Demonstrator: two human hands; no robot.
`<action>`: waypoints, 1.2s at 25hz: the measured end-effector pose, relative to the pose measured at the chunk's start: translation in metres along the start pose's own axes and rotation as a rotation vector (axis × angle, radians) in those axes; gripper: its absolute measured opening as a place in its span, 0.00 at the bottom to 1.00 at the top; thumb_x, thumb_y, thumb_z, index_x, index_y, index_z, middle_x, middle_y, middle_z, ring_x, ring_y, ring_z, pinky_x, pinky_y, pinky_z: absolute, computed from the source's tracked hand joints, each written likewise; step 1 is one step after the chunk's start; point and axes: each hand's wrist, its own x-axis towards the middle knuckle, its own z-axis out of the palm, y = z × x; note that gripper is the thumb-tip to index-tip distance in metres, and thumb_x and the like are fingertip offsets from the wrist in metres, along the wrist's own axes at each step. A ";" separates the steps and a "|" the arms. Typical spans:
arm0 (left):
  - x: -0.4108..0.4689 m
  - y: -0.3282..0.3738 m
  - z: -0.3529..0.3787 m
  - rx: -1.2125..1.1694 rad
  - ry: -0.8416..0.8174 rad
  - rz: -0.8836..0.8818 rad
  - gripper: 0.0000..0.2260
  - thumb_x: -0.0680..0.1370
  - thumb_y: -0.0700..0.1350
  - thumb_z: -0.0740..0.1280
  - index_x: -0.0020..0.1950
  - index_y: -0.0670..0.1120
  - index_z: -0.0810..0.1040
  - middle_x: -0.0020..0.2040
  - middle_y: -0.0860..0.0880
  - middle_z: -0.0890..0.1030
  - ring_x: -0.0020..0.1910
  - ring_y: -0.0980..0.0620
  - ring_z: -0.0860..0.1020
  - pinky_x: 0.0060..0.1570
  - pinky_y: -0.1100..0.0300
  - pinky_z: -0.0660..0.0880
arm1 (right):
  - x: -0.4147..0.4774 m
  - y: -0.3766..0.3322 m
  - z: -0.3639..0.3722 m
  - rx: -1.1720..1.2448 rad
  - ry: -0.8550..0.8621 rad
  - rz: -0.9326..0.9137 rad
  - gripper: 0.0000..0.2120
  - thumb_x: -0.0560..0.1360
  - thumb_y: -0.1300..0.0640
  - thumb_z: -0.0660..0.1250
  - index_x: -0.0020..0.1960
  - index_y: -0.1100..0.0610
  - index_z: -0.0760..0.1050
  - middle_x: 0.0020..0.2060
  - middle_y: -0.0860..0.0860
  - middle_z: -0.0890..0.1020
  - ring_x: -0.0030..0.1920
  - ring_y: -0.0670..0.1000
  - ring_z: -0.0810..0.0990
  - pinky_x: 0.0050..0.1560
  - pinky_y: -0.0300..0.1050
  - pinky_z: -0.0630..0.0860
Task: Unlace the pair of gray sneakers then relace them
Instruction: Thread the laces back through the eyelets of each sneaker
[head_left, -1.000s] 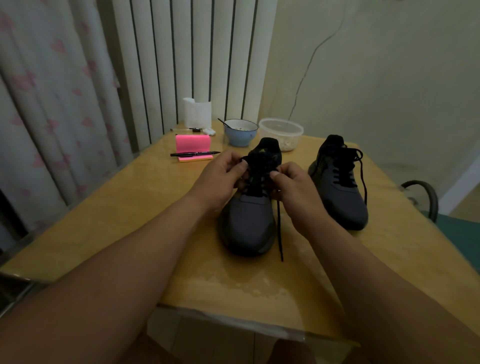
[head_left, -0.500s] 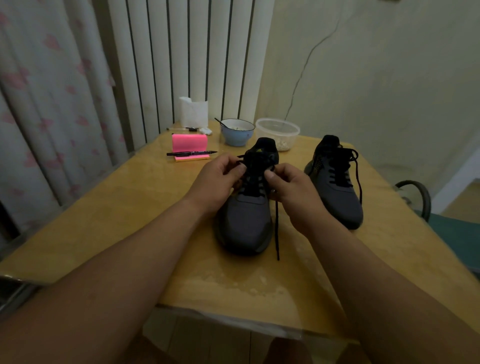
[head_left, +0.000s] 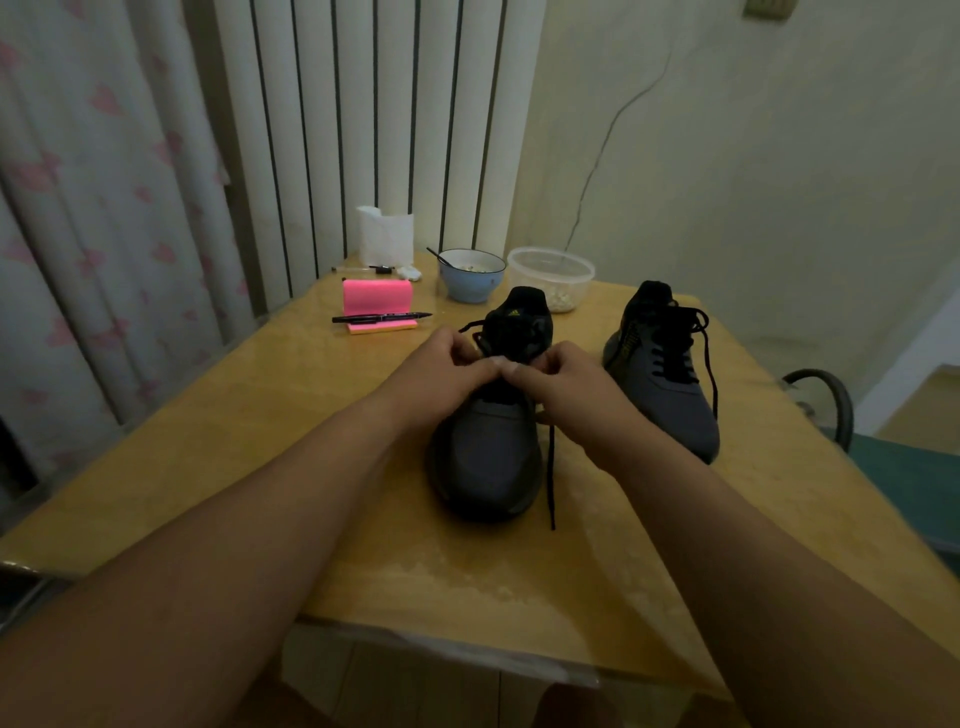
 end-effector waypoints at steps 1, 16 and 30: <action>0.001 0.006 -0.002 0.091 -0.015 -0.017 0.14 0.80 0.57 0.71 0.58 0.50 0.74 0.54 0.48 0.80 0.53 0.51 0.80 0.45 0.56 0.76 | 0.001 -0.005 0.001 -0.053 0.016 -0.001 0.17 0.76 0.42 0.72 0.50 0.56 0.74 0.51 0.58 0.83 0.53 0.58 0.83 0.58 0.65 0.81; -0.023 0.022 0.001 0.224 0.097 0.004 0.09 0.82 0.46 0.66 0.43 0.44 0.77 0.39 0.46 0.76 0.39 0.46 0.74 0.40 0.52 0.69 | -0.003 -0.004 0.000 0.154 -0.003 0.003 0.12 0.77 0.59 0.70 0.58 0.56 0.73 0.51 0.58 0.82 0.47 0.52 0.80 0.45 0.49 0.75; -0.009 0.018 -0.011 -0.047 0.160 0.051 0.05 0.84 0.44 0.68 0.57 0.44 0.78 0.46 0.43 0.84 0.44 0.45 0.84 0.45 0.52 0.84 | 0.016 0.003 -0.008 -0.059 0.117 -0.220 0.04 0.80 0.50 0.72 0.53 0.50 0.80 0.44 0.48 0.86 0.47 0.49 0.86 0.52 0.57 0.83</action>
